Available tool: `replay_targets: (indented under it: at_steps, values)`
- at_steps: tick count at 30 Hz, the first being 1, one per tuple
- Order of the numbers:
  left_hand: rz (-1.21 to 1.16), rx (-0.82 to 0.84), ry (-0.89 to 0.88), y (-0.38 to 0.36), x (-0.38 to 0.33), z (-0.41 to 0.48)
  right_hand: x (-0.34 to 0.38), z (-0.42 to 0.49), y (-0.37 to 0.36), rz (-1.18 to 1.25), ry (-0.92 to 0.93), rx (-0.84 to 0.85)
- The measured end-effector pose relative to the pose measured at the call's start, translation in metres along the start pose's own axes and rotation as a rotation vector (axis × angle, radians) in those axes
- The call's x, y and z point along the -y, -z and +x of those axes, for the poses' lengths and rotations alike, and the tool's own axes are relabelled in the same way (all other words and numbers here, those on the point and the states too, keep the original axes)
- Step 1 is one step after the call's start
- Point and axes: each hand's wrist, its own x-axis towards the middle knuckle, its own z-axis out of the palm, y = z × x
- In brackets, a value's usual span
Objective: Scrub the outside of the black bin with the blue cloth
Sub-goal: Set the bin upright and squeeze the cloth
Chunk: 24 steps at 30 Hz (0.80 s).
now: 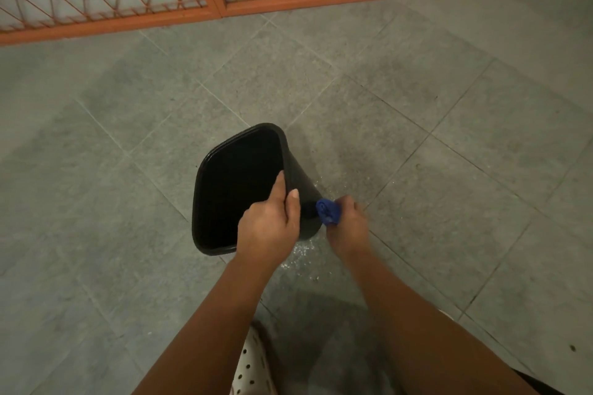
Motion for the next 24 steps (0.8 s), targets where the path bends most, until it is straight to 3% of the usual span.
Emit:
replay_targets:
  at_steps: [11,24]
  values:
    - [0.259,0.144,-0.119,-0.04,-0.009,-0.025,-0.014,-0.006,-0.007,0.026,-0.075,0.096]
    - [0.249,0.199,-0.172,-0.072,-0.008,-0.033,-0.026,-0.003,0.023,-0.012,-0.261,0.163]
